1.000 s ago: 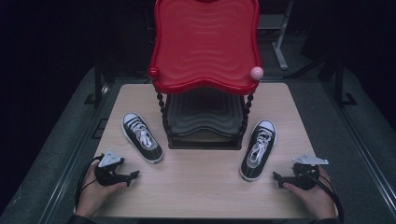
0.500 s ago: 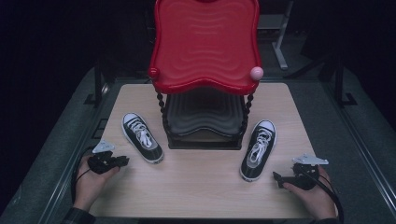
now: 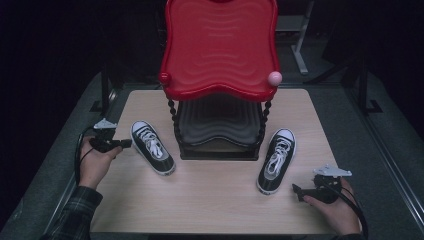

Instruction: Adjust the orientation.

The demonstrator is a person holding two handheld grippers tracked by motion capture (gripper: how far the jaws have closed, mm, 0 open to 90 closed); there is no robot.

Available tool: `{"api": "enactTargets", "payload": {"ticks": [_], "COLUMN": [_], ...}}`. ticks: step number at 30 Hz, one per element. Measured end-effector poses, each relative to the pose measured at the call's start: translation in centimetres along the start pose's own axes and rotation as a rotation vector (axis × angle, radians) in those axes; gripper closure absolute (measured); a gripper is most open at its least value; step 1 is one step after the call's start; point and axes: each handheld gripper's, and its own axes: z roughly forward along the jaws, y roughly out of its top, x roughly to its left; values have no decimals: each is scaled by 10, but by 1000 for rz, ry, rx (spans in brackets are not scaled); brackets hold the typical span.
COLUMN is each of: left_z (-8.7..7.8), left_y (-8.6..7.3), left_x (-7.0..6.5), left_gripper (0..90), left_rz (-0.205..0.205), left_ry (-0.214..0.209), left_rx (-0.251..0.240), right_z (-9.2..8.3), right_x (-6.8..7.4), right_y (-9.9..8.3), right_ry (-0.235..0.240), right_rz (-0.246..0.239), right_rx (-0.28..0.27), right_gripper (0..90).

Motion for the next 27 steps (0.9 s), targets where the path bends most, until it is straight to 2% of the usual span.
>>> {"api": "enactTargets", "payload": {"ticks": [5,6,7,11,12,15,16,17,18,19,20,21,23,25,27], "left_z": [16,16,24,41,41,57,57,66,71,75,75,82,87,91,96], "left_y": [23,23,31,45,45,56,56,59,59,60,60,60,62,62,60], "left_x": [18,18,25,40,40,51,51,55,57,58,58,62,64,66,67], "left_gripper": [900,900,900,900,900,900,900,900,900,900,900,900,900,900,900], "left_rz": [-9,-9,-13,-24,-24,-46,-46,-60,-69,-59,-59,-85,-91,-109,-112], "left_ry": [33,33,36,60,60,82,82,90,93,119,119,123,145,141,156], "left_rx": [0,0,2,5,5,8,8,2,20,42,42,43,38,28,60], "right_z": [0,0,0,0,0,1,1,1,1,1,1,1,1,1,1], "right_x": [-1,-1,-1,-1,-1,-1,-1,-1,-1,-1,-1,-1,-1,-1,-1], "right_y": [0,0,0,0,0,1,1,1,1,1,1,1,1,1,1], "right_ry": [1,1,1,2,3,4,4,4,4,4,4,4,4,4,4], "right_rz": [-1,-2,-3,-3,-3,-5,-4,-4,-4,-4,-4,-4,-4,-4,-4], "right_rx": [0,0,0,-1,-1,-1,-1,-2,-2,-2,-2,-2,-2,-2,-2], "right_gripper": [0,0,0,0,0,0,0,0,0,0,0,0,0,0,0]}}
